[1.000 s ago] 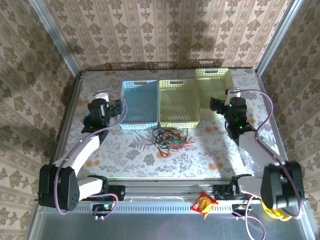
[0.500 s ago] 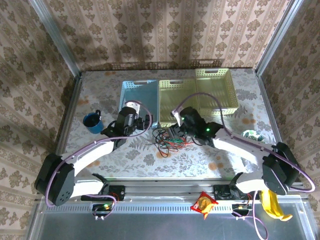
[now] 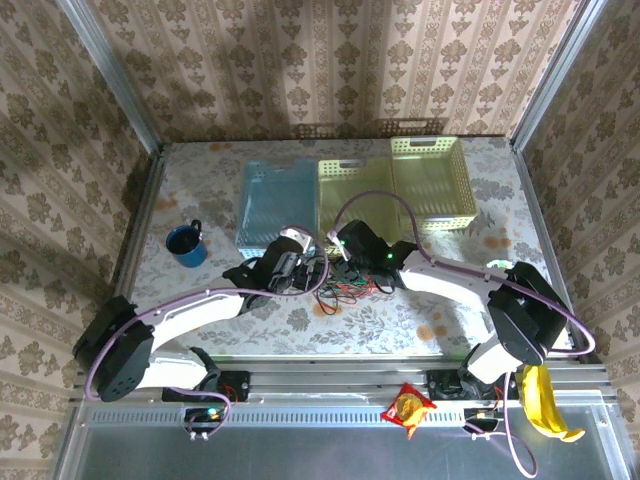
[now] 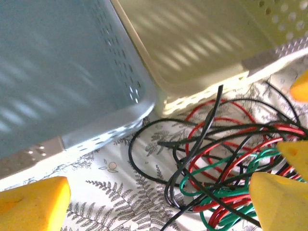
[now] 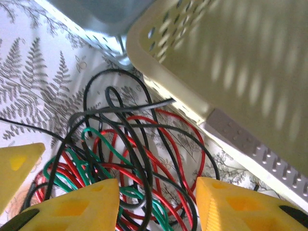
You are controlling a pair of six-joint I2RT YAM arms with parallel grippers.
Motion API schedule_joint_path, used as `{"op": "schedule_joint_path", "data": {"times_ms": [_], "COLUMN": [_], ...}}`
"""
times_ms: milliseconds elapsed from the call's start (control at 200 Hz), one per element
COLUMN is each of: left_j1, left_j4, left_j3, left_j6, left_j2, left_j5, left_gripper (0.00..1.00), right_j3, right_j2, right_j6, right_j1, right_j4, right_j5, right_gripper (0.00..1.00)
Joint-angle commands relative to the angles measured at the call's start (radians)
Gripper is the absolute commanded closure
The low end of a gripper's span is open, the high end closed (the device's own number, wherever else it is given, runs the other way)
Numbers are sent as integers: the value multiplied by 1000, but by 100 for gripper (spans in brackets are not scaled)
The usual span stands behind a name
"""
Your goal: Untangle the cables
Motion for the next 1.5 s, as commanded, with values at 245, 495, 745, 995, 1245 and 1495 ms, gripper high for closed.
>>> {"op": "schedule_joint_path", "data": {"times_ms": [245, 495, 745, 995, 1245, 1495], "left_j1": [-21, -22, -21, -19, -4, 8], "left_j4": [-39, -43, -30, -10, 26, 56], "left_j3": [60, 61, 47, 63, 65, 63], "left_j6": [89, 92, 91, 103, 115, 126], "left_j2": [121, 146, 150, 202, 252, 317], "left_j5": [120, 143, 124, 103, 122, 119], "left_gripper": [3, 3, 5, 9, 15, 16], "right_j3": [-25, -62, -65, -91, -135, -141], "right_j2": [4, 19, 44, 21, -69, -151], "right_j6": [39, 72, 79, 91, 100, 96], "right_j1": [-52, -80, -95, -127, -157, -186], "right_j4": [33, 47, 69, 90, 99, 66], "right_j5": [-114, -209, -252, -272, -253, -239], "right_gripper": [58, 60, 65, 83, 93, 97]}}
